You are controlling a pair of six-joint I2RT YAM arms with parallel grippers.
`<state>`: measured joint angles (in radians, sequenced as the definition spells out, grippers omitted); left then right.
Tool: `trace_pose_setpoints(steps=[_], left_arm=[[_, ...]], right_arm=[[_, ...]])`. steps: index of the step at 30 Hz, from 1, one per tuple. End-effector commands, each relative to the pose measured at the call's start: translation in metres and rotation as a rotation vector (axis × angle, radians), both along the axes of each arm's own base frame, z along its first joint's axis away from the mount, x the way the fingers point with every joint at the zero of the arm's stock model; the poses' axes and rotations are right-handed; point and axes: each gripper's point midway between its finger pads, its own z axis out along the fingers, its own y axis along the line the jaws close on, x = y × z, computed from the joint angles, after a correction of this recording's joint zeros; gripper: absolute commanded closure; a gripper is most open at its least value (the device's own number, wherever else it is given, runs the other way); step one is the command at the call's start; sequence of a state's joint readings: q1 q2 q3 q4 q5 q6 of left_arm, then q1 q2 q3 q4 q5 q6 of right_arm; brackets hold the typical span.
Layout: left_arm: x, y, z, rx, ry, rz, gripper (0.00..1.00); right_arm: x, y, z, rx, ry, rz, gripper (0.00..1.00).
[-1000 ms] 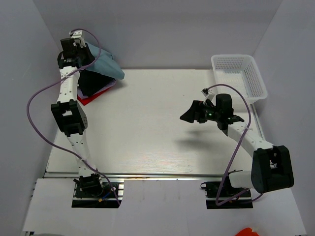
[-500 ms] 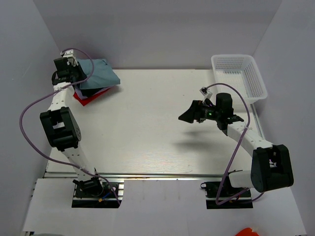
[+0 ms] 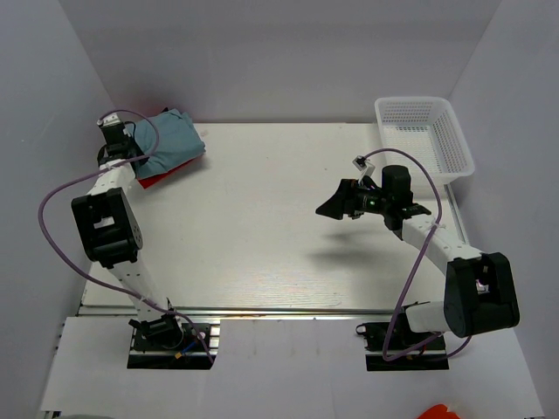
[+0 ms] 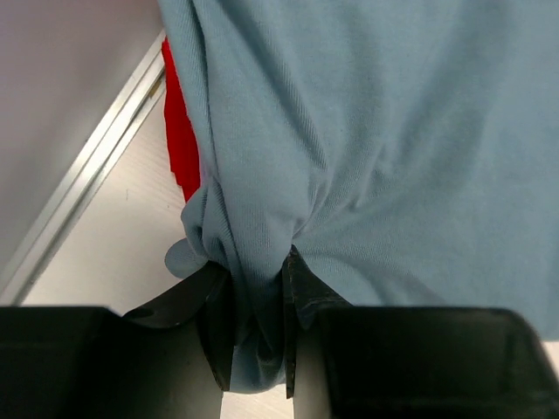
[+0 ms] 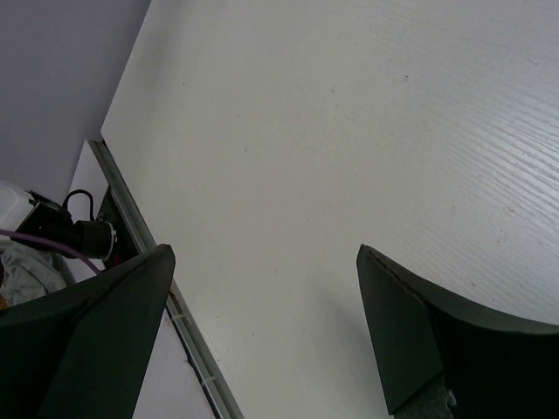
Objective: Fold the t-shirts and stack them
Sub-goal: Put the neatly folded tshirt into the corner of the board with the left arm
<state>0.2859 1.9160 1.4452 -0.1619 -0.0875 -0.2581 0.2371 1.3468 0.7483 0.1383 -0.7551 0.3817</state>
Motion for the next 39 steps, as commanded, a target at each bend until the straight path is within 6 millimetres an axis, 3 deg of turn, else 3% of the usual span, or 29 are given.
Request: trace_pose_setpoints(steps=[1, 2, 5, 6, 7, 8, 9, 10, 17, 21, 23, 26, 28, 31, 32, 34, 37, 38, 39], left_arm=[[0.008, 0.009, 0.006, -0.011, -0.050, 0.044, 1.00], [0.011, 0.008, 0.012, -0.014, -0.064, 0.034, 1.00], [0.015, 0.006, 0.006, -0.040, -0.038, 0.031, 0.98], [0.017, 0.005, 0.001, -0.052, -0.024, 0.022, 0.88], [0.022, 0.004, 0.007, -0.056, -0.028, 0.013, 0.73], [0.016, 0.003, 0.005, -0.067, 0.007, 0.014, 0.35], [0.018, 0.004, 0.013, -0.072, -0.002, 0.030, 0.12], [0.017, 0.004, 0.019, -0.071, -0.005, 0.030, 0.01], [0.001, 0.003, 0.067, -0.044, -0.044, 0.046, 0.00], [-0.003, 0.005, 0.078, 0.009, -0.002, 0.042, 0.00], [-0.001, 0.008, 0.069, 0.048, 0.049, 0.037, 0.00], [0.005, 0.017, 0.091, 0.100, 0.028, 0.047, 0.00], [0.006, 0.025, 0.091, 0.144, 0.058, 0.057, 0.00], [0.025, 0.000, 0.101, 0.134, 0.000, -0.117, 0.00], [0.032, -0.018, 0.103, 0.106, -0.031, -0.227, 0.00], [0.043, -0.033, 0.097, 0.075, -0.043, -0.330, 0.02], [0.060, -0.028, 0.078, 0.055, -0.001, -0.333, 0.00], [0.066, -0.027, 0.082, 0.058, -0.008, -0.333, 0.00], [0.073, -0.028, 0.057, 0.031, 0.029, -0.347, 0.00]], right_arm=[[0.007, 0.003, 0.010, 0.014, -0.058, 0.014, 0.10], [0.007, 0.003, 0.011, 0.016, -0.058, 0.017, 0.10], [0.007, 0.004, 0.010, 0.013, -0.060, 0.015, 0.10], [0.008, 0.004, 0.010, 0.015, -0.056, 0.013, 0.10], [0.008, 0.004, 0.010, 0.015, -0.056, 0.013, 0.10], [0.009, 0.005, 0.009, 0.015, -0.054, 0.016, 0.10], [0.009, 0.004, 0.008, 0.017, -0.049, 0.016, 0.10], [0.010, 0.005, 0.008, 0.018, -0.050, 0.016, 0.10], [0.009, 0.009, 0.006, 0.034, -0.030, 0.046, 0.10], [0.010, 0.009, 0.004, 0.036, -0.026, 0.053, 0.10], [0.009, 0.011, 0.003, 0.039, -0.019, 0.064, 0.10], [0.008, 0.011, 0.002, 0.038, -0.021, 0.068, 0.10], [0.010, 0.011, -0.001, 0.035, -0.012, 0.067, 0.10], [0.012, 0.013, 0.000, 0.037, -0.013, 0.071, 0.10], [0.014, 0.013, -0.005, 0.039, 0.006, 0.069, 0.10], [0.014, 0.016, -0.003, 0.060, 0.006, 0.093, 0.10], [0.014, 0.019, -0.006, 0.082, 0.040, 0.106, 0.10], [0.015, 0.019, -0.006, 0.086, 0.041, 0.104, 0.10], [0.015, 0.020, -0.007, 0.086, 0.046, 0.107, 0.10]])
